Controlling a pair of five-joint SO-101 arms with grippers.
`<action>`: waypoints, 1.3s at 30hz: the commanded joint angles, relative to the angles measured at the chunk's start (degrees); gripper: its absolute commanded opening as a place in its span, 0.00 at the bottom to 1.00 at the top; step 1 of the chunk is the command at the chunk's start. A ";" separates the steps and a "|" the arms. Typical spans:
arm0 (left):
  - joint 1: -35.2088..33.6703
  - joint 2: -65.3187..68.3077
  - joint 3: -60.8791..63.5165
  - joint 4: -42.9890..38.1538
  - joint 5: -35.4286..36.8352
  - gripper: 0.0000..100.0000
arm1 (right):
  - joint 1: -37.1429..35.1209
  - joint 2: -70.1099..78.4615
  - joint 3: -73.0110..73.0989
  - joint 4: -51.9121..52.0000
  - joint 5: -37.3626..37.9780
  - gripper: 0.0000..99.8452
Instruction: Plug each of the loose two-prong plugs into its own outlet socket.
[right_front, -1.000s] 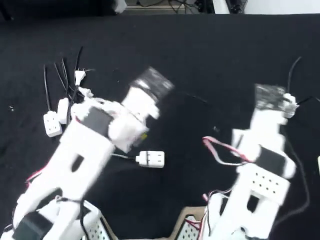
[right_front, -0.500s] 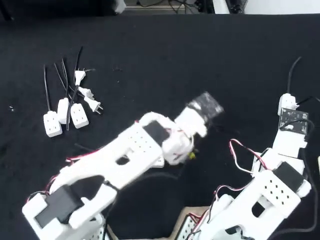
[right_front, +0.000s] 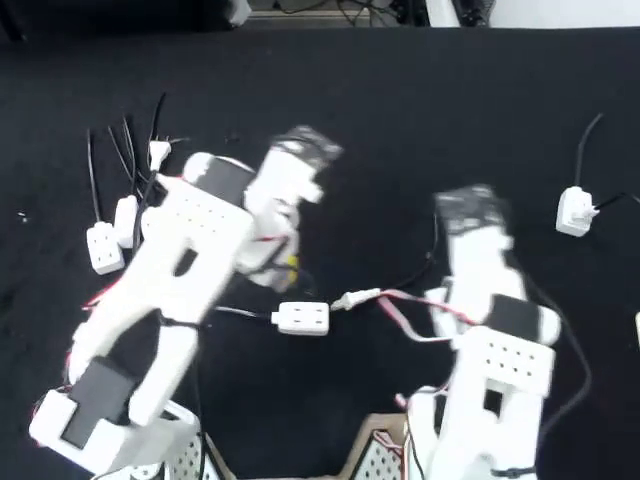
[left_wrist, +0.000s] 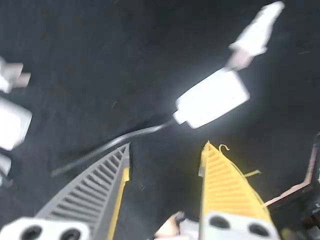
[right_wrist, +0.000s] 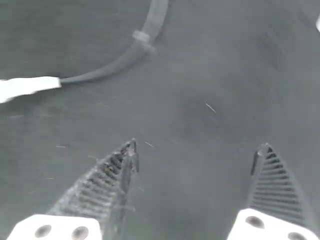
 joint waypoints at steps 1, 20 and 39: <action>-10.24 -6.24 9.71 -5.45 -2.29 0.23 | -12.13 -1.10 -0.22 -3.08 7.74 0.35; -27.91 -23.12 45.49 -27.34 2.46 0.23 | -25.85 24.75 -4.00 -10.99 37.19 0.35; -28.26 -23.47 48.84 -27.69 2.37 0.23 | -27.78 50.68 -19.47 -13.89 42.29 0.04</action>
